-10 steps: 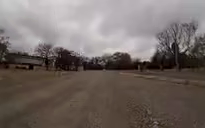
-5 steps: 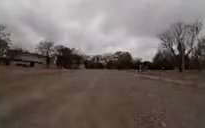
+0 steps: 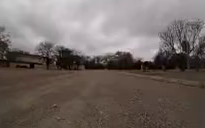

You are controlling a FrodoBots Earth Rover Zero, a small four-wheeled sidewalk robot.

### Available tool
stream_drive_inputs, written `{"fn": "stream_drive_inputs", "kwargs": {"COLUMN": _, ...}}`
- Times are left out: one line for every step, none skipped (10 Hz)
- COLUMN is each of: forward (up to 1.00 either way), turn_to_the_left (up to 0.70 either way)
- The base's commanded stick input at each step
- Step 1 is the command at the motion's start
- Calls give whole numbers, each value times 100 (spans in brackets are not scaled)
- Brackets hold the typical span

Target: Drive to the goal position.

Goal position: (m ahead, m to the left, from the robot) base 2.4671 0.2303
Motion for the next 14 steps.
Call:
{"fn": "stream_drive_inputs", "kwargs": {"forward": 70, "turn_to_the_left": -1}}
{"fn": "stream_drive_inputs", "kwargs": {"forward": 70, "turn_to_the_left": -1}}
{"fn": "stream_drive_inputs", "kwargs": {"forward": 70, "turn_to_the_left": 1}}
{"fn": "stream_drive_inputs", "kwargs": {"forward": 70, "turn_to_the_left": 1}}
{"fn": "stream_drive_inputs", "kwargs": {"forward": 70, "turn_to_the_left": 1}}
{"fn": "stream_drive_inputs", "kwargs": {"forward": 70, "turn_to_the_left": 2}}
{"fn": "stream_drive_inputs", "kwargs": {"forward": 70, "turn_to_the_left": 3}}
{"fn": "stream_drive_inputs", "kwargs": {"forward": 70, "turn_to_the_left": 10}}
{"fn": "stream_drive_inputs", "kwargs": {"forward": 70, "turn_to_the_left": 20}}
{"fn": "stream_drive_inputs", "kwargs": {"forward": 70, "turn_to_the_left": 14}}
{"fn": "stream_drive_inputs", "kwargs": {"forward": 70, "turn_to_the_left": 7}}
{"fn": "stream_drive_inputs", "kwargs": {"forward": 70, "turn_to_the_left": -1}}
{"fn": "stream_drive_inputs", "kwargs": {"forward": 70, "turn_to_the_left": -1}}
{"fn": "stream_drive_inputs", "kwargs": {"forward": 70, "turn_to_the_left": -1}}
